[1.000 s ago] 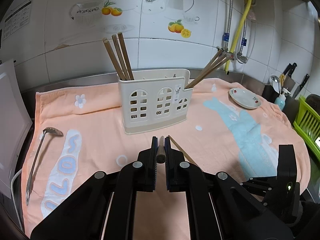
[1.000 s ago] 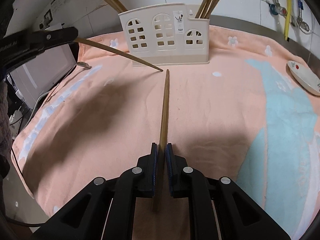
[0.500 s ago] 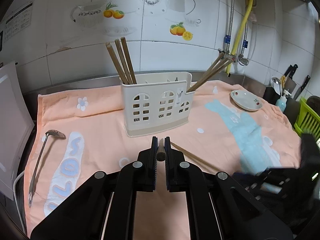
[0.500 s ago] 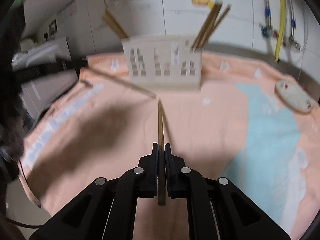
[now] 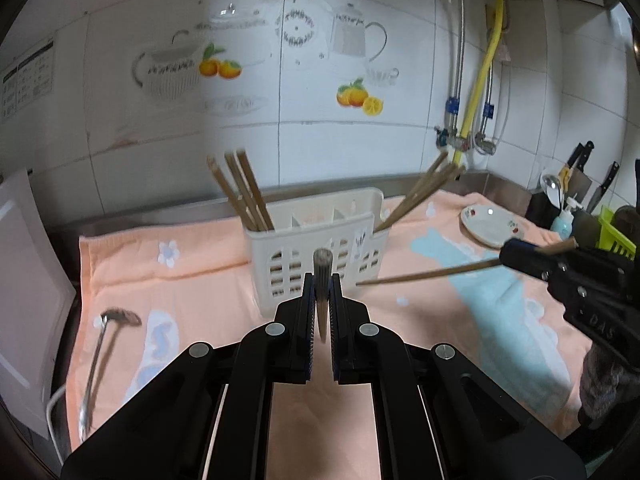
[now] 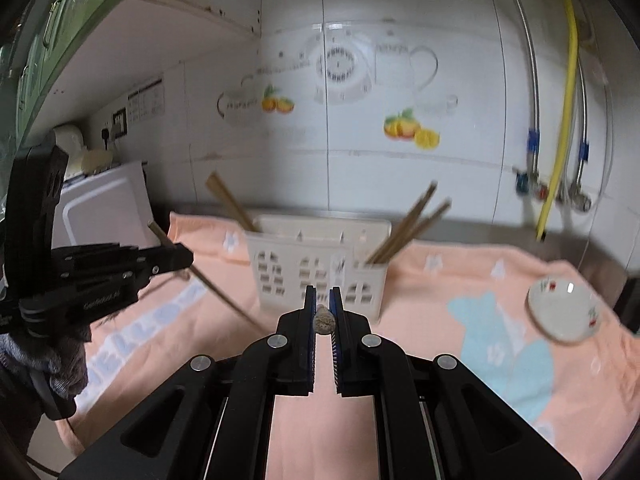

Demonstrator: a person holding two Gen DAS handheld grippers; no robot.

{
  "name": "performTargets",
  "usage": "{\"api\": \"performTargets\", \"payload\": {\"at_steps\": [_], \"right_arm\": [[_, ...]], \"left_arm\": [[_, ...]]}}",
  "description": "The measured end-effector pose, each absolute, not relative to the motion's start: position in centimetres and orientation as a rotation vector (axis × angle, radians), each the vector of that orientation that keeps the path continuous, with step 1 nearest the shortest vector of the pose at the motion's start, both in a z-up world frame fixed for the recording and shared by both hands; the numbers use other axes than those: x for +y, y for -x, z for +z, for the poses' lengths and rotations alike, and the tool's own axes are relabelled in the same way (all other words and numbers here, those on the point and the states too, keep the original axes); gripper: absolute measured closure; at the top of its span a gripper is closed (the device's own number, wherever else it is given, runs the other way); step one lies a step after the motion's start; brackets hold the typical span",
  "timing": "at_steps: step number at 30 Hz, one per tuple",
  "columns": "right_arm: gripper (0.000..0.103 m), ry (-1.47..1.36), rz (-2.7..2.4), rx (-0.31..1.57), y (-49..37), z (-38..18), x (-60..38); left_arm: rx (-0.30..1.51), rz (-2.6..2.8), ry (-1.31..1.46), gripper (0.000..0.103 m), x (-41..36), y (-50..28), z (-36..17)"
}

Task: Organize utensils
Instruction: 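Lift the held chopsticks up over the white holder and lower them in, then open both tools to drop the chopsticks into the white holder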

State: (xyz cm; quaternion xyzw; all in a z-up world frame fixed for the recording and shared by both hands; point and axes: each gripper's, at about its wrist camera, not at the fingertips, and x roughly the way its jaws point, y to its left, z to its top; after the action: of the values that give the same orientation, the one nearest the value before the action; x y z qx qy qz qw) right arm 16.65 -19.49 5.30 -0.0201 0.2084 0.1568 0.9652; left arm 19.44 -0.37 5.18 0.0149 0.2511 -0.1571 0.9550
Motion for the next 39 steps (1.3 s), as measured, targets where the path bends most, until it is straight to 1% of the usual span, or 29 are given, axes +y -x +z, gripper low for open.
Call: {"api": "performTargets", "payload": {"at_steps": [7, 13, 18, 23, 34, 39], "right_arm": [[0.097, 0.071, 0.299, 0.338, -17.3, 9.3, -20.2], [0.097, 0.095, 0.287, 0.308, -17.7, 10.8, -20.3], [0.096, 0.1, 0.28, 0.291, -18.2, 11.6, -20.5], [0.097, 0.113, 0.268, 0.299, -19.4, 11.9, -20.4], [0.096, 0.118, 0.287, 0.462, -25.3, 10.5, -19.3], [0.096, 0.076, 0.282, 0.483, -27.2, 9.9, -19.2]], "left_arm": [[0.413, -0.316, -0.043, 0.098, -0.4, -19.4, 9.3], [0.299, -0.303, -0.043, 0.098, -0.4, -19.0, 13.0], [0.232, -0.277, -0.048, 0.098, -0.4, -19.3, 14.9], [0.229, -0.232, -0.092, 0.098, -0.9, -21.0, 14.1], [0.357, -0.238, -0.017, 0.097, 0.1, -25.9, 11.3], [0.386, -0.234, 0.007, 0.096, 0.4, -26.6, 10.5]]}}
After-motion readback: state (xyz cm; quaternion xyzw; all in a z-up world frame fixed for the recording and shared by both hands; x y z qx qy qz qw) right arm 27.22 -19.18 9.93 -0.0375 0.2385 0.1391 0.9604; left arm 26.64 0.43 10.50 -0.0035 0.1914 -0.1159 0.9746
